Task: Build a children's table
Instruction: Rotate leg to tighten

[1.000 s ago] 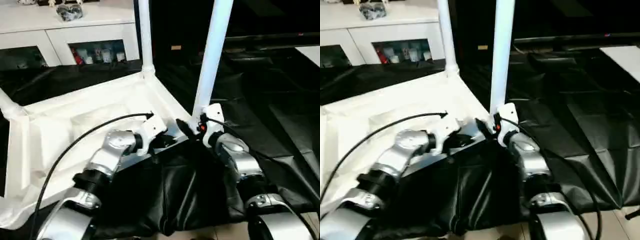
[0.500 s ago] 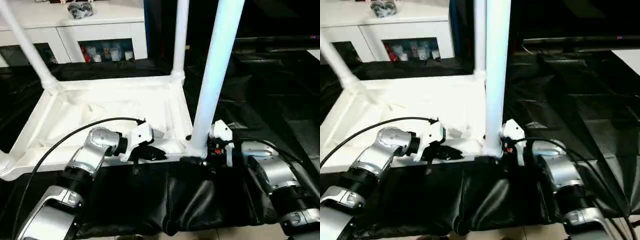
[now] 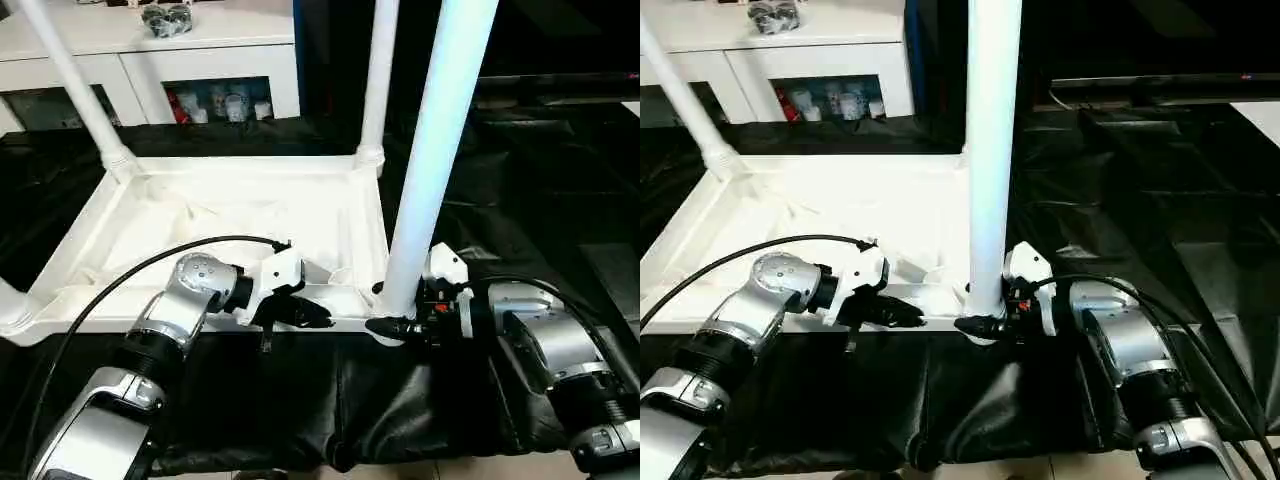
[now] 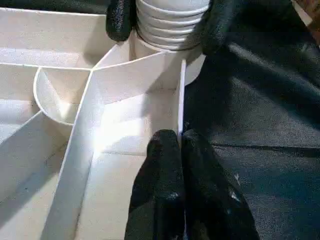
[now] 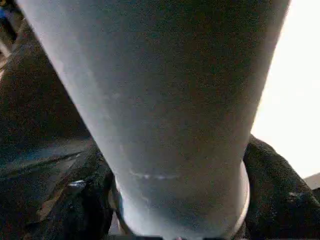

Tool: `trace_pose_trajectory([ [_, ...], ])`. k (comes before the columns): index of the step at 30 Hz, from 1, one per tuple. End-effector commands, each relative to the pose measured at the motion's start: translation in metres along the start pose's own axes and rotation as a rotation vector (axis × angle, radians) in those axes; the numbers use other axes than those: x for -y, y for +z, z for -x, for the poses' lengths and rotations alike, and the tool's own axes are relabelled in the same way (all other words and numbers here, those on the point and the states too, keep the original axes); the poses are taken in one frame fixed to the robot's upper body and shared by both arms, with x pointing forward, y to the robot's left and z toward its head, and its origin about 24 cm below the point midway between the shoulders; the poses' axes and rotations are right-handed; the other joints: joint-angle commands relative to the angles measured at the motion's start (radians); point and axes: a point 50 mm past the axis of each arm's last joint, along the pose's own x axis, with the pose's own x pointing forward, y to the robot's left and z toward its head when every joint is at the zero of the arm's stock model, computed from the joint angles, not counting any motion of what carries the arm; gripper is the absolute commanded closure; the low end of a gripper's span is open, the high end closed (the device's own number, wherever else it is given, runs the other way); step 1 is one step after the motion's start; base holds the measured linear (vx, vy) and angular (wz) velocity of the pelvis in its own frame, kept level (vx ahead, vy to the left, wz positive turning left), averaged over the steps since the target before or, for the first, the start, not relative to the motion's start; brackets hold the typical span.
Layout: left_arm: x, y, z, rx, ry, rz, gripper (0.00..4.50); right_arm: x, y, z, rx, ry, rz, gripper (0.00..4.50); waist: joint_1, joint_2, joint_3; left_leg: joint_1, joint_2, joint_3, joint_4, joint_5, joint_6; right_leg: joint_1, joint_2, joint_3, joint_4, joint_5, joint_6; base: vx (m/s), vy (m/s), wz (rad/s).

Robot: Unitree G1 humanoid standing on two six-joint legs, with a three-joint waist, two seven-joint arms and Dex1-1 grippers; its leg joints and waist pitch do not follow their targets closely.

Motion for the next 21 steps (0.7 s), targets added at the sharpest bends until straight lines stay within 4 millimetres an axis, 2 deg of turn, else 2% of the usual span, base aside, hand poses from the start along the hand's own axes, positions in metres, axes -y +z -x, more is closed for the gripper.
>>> trace_pose_trajectory([
  [1,-0.007,0.019,-0.013,0.069,0.068,-0.033,4.5,-0.011,-0.002,-0.033,0.011,0.025,-0.001,1.65,-0.006,-0.004,-0.056,0.018,0.07,-0.033,-0.08,-0.224,0.03,0.031,-0.091,0.047,-0.077,-0.204,-0.255,0.0,0.0,0.0],
  [2,-0.007,0.02,-0.014,0.073,0.077,-0.031,4.5,-0.008,-0.002,-0.035,0.014,-0.009,0.001,1.68,-0.013,-0.006,-0.055,0.017,0.068,-0.036,-0.082,-0.238,0.016,0.032,-0.092,0.046,-0.078,-0.231,-0.25,0.0,0.0,0.0],
  [3,-0.012,0.023,-0.021,0.071,0.157,-0.015,4.5,0.004,-0.002,-0.041,0.024,-0.173,-0.015,1.71,-0.018,-0.008,-0.053,0.016,0.067,-0.037,-0.084,-0.246,0.01,0.033,-0.092,0.046,-0.079,-0.248,-0.248,0.0,0.0,0.0],
  [4,-0.012,0.023,-0.021,0.071,0.157,-0.015,4.5,0.004,-0.002,-0.041,0.024,-0.173,-0.015,1.73,-0.03,-0.006,-0.05,0.021,0.065,-0.037,-0.084,-0.272,-0.005,0.027,-0.091,0.047,-0.085,-0.288,-0.242,0.0,0.0,0.0],
  [6,-0.015,0.029,-0.035,0.076,0.234,-0.01,4.5,0.019,-0.002,-0.048,0.04,-0.388,-0.079,1.75,-0.04,-0.009,-0.048,0.021,0.061,-0.04,-0.085,-0.282,-0.013,0.029,-0.092,0.048,-0.093,-0.357,-0.222,0.0,0.0,0.0],
  [9,-0.015,0.033,-0.046,0.08,0.269,-0.001,4.5,0.024,-0.002,-0.054,0.051,-0.489,-0.126,1.76,-0.048,-0.007,-0.051,0.021,0.063,-0.04,-0.084,-0.274,-0.008,0.028,-0.089,0.05,-0.091,-0.322,-0.221,0.0,0.0,0.0],
  [12,-0.011,0.042,-0.066,0.087,0.313,0.003,4.5,0.028,-0.002,-0.066,0.052,-0.643,-0.174,1.77,-0.052,-0.007,-0.056,0.017,0.062,-0.037,-0.081,-0.235,0.01,0.032,-0.088,0.049,-0.084,-0.222,-0.242,0.0,0.0,0.0],
  [16,-0.009,0.045,-0.073,0.092,0.327,0.009,4.5,0.027,0.0,-0.073,0.072,-0.678,-0.193,1.77,-0.05,-0.006,-0.057,0.014,0.06,-0.036,-0.079,-0.219,0.028,0.034,-0.088,0.048,-0.083,-0.203,-0.244,0.0,0.0,0.0],
  [17,-0.009,0.045,-0.076,0.095,0.333,0.013,4.5,0.025,0.001,-0.079,0.105,-0.676,-0.221,1.21,-0.051,-0.005,-0.057,0.014,0.06,-0.035,-0.079,-0.23,0.032,0.034,-0.088,0.048,-0.083,-0.204,-0.244,0.0,0.0,0.0],
  [20,-0.008,0.044,-0.077,0.091,0.332,0.011,4.5,0.023,0.003,-0.082,0.123,-0.651,-0.224,1.08,-0.052,-0.004,-0.054,0.018,0.062,-0.036,-0.083,-0.263,0.027,0.032,-0.087,0.048,-0.088,-0.236,-0.24,0.0,0.0,0.0],
  [21,-0.007,0.043,-0.076,0.087,0.334,0.009,4.5,0.023,0.004,-0.082,0.12,-0.65,-0.206,0.89,-0.052,-0.003,-0.053,0.019,0.063,-0.037,-0.084,-0.274,0.023,0.031,-0.088,0.048,-0.089,-0.245,-0.237,0.0,0.0,0.0],
])
